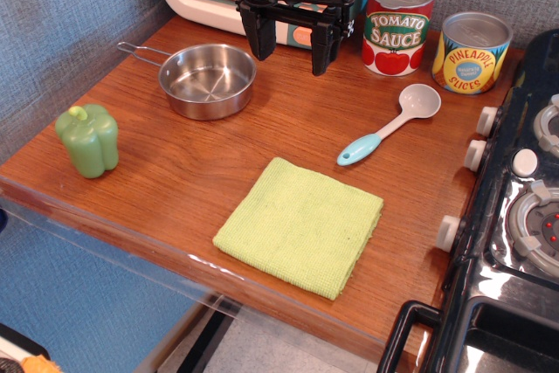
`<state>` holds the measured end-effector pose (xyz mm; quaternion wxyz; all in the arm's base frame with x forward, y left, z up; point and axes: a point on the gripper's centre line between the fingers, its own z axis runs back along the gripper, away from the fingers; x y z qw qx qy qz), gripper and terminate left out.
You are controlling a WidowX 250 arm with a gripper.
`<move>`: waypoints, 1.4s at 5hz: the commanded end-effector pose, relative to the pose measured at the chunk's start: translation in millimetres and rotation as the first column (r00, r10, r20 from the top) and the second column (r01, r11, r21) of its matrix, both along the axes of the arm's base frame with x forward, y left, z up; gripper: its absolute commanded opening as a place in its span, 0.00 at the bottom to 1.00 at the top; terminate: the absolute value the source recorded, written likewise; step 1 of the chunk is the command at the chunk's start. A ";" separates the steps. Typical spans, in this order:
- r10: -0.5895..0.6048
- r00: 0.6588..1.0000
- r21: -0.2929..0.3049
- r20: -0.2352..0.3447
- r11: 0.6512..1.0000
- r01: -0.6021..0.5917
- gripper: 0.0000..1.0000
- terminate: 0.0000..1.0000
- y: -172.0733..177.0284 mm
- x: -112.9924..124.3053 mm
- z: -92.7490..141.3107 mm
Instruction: Place the spoon on the towel.
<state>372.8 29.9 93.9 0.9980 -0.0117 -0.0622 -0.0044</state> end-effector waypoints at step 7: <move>-0.035 0.998 0.005 -0.049 0.999 0.035 0.00 0.00 -64.9 11.8 -100.5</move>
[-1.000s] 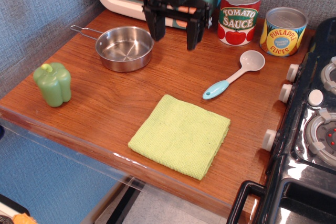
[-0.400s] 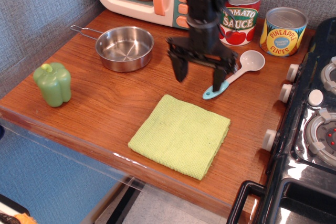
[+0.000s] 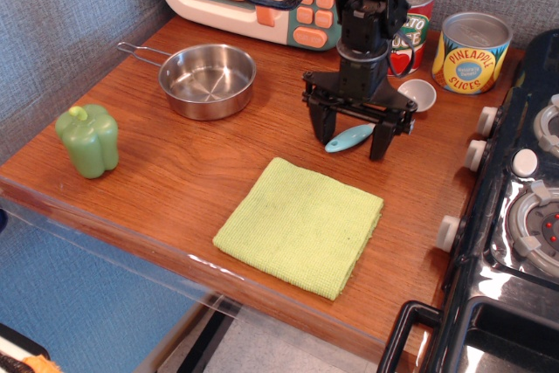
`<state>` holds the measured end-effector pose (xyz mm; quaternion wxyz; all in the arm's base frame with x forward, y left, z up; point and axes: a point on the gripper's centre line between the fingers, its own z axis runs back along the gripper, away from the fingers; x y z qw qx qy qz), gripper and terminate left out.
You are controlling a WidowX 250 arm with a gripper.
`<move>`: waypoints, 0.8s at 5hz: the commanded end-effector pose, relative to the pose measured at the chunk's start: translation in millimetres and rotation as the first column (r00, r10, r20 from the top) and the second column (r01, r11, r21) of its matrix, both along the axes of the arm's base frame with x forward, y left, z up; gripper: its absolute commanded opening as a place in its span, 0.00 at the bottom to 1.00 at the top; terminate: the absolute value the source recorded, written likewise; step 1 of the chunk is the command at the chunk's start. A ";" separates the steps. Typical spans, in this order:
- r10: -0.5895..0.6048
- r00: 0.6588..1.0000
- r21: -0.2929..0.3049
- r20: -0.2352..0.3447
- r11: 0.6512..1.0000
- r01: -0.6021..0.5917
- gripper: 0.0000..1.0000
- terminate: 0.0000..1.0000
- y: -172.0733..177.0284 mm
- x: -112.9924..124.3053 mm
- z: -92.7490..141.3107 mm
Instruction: Place the spoon on the towel.
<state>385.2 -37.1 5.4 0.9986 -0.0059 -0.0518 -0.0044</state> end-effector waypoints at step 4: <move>-0.051 0.996 -0.107 0.079 0.992 0.059 0.00 0.00 -9.6 -7.2 55.0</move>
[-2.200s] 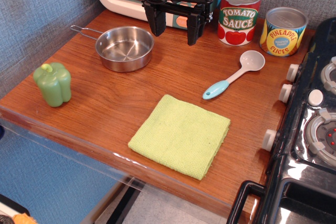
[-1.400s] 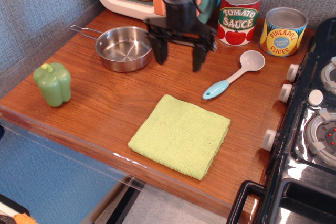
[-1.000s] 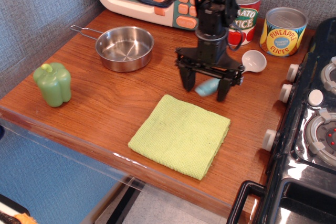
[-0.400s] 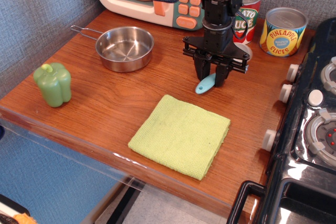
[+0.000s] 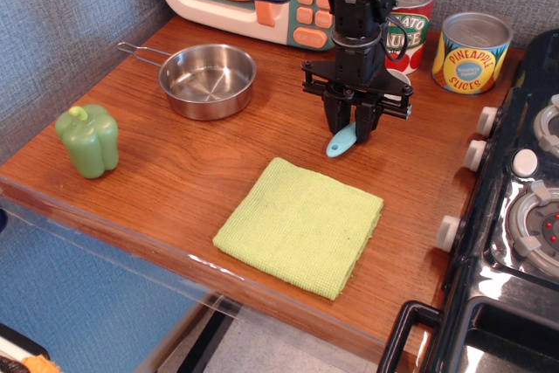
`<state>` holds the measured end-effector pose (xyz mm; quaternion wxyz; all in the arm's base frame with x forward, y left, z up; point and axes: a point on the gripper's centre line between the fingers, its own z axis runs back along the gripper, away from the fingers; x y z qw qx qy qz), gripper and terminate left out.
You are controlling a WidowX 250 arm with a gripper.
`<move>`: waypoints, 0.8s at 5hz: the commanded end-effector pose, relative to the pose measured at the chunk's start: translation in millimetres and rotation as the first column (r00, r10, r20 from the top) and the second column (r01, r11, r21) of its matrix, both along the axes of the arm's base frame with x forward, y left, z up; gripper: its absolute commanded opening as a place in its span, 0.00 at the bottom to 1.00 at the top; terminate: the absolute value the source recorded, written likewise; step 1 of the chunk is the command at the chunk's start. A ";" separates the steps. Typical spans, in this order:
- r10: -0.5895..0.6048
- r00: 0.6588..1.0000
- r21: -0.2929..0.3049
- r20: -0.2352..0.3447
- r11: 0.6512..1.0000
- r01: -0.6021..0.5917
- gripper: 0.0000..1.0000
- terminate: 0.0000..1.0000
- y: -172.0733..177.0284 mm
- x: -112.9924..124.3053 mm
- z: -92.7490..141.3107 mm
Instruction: Place the spoon on the towel.
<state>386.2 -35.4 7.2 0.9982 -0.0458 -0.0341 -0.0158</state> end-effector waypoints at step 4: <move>-0.010 0.998 0.008 0.066 1.000 0.009 0.00 0.00 -0.6 -122.4 37.4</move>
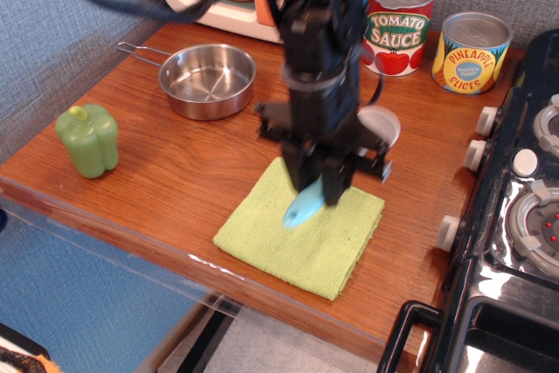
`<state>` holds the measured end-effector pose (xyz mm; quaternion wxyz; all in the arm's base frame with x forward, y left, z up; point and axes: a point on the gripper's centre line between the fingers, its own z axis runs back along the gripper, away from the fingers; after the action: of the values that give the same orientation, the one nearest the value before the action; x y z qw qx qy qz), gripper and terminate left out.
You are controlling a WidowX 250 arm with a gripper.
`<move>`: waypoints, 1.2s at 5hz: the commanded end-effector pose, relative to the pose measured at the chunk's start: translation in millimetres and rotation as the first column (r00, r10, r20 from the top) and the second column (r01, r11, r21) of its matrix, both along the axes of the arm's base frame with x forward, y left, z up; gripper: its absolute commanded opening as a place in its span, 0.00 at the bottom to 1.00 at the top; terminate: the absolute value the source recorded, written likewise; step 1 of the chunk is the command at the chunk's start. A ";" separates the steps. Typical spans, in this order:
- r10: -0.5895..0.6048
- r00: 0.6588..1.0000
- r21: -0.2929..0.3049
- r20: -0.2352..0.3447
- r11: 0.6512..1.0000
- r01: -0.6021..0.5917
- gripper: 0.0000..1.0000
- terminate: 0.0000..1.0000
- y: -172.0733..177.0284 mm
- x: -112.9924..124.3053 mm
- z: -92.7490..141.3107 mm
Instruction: Place the spoon on the towel.
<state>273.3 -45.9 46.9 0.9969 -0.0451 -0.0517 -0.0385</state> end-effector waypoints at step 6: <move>-0.015 0.998 0.028 0.059 1.000 0.014 1.00 0.00 30.0 1.5 58.4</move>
<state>272.1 -17.1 95.2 0.9967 -0.0303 -0.0594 -0.0464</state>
